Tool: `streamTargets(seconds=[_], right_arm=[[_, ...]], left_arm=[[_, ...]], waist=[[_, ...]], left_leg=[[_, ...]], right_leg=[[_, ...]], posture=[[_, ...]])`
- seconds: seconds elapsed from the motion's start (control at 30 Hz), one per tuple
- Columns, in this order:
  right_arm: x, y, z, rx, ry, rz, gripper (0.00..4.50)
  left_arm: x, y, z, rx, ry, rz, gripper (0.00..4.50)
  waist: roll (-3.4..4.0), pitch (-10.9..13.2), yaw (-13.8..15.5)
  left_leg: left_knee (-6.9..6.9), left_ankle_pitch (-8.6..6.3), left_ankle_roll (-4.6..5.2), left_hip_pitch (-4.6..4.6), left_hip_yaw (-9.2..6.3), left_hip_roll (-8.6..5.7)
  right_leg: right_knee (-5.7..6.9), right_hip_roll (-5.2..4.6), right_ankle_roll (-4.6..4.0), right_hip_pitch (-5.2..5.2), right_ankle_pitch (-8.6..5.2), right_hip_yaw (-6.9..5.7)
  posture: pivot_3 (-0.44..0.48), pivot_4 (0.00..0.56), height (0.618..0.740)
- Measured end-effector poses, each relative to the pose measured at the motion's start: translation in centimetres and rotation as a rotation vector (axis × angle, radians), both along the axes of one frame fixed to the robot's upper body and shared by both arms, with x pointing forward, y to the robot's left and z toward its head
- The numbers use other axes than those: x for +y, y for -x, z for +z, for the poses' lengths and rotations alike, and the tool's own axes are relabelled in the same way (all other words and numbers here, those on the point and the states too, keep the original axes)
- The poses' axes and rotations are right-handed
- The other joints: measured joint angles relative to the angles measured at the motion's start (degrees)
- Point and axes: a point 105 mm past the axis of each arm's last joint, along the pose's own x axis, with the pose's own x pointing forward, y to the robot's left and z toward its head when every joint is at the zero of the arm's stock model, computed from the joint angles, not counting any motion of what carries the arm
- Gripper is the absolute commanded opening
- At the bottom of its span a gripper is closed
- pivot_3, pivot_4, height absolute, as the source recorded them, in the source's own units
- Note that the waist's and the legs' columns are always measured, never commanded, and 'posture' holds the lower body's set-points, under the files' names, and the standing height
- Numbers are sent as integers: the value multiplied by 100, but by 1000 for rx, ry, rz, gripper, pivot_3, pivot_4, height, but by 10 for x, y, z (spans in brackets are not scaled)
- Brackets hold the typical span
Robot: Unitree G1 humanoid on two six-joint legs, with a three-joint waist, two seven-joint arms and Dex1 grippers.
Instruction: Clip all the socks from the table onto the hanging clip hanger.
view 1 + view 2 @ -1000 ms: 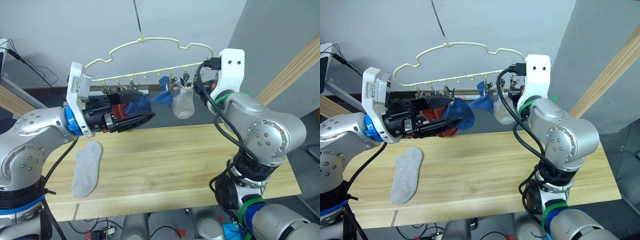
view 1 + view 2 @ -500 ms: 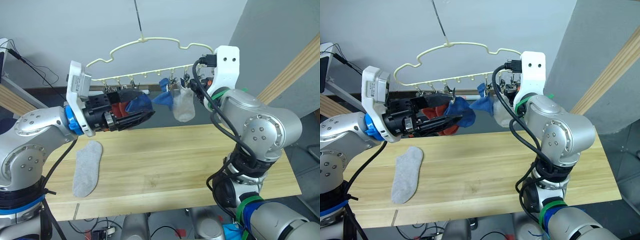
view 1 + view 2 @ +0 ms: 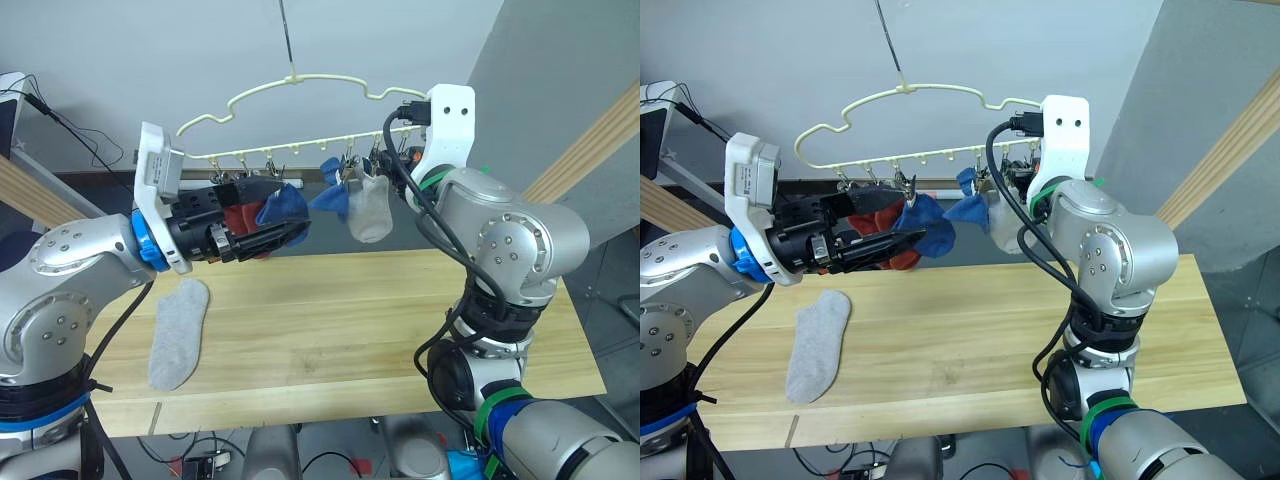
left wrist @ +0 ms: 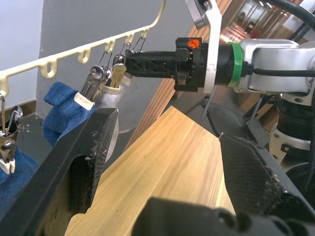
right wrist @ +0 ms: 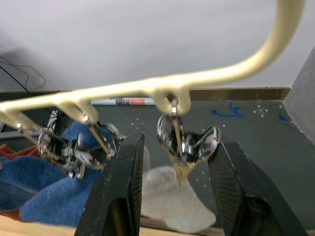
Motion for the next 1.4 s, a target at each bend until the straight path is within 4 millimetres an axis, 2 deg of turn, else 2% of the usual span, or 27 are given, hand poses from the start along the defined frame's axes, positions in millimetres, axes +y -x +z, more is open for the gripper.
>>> streamTargets(seconds=[0.37,0.47,0.7,0.83,0.9,1.0,1.1,1.3,1.4], right_arm=[[-4,-2,1,-13,20,-23,1925],[-12,3,-5,-4,59,-19,1925],[-27,36,-37,17,214,177,1925],[-40,56,-69,86,223,252,1925],[-49,65,-84,92,262,271,1925],[-54,74,-109,116,272,291,1925],[-47,78,-109,46,261,324,1925],[-50,86,-108,-50,251,329,1925],[-47,97,-107,-98,164,339,1925]], left_arm=[[-1,1,0,-5,-3,7,3805],[-1,2,-6,13,-10,7,3805],[8,4,-35,95,-31,66,3805],[13,6,-49,101,5,136,3805],[16,6,-52,47,108,199,3805],[30,5,-78,101,161,332,3805],[35,6,-85,80,198,409,3805],[46,15,-102,67,202,516,3805],[48,22,-109,65,223,572,3805]], waist=[[0,0,1],[0,0,13],[-1,-2,15],[-4,-12,14],[-2,-36,22],[-15,-57,12],[-13,-96,18],[-34,-210,30],[-34,-297,39]], left_leg=[[1,0,0,0,0,0],[0,0,0,0,-2,0],[1,0,1,1,-2,0],[6,0,0,5,3,-1],[3,0,0,17,8,-3],[5,1,0,16,7,-1],[8,9,6,19,1,-2],[9,31,-4,26,1,-4],[6,31,-4,27,-3,-2]], right_leg=[[1,0,-1,0,0,0],[-1,-1,0,0,0,-2],[2,-2,0,0,0,-2],[3,-2,0,6,0,4],[-3,-6,2,18,1,7],[8,-1,0,11,2,10],[10,3,-3,16,6,6],[4,5,14,28,16,10],[2,7,11,30,18,6]], posture=[[-179,314,740],[-183,311,740],[-202,298,740],[-203,292,740],[-201,281,740],[-191,271,740],[-184,261,740],[-177,240,740],[-178,237,740]])
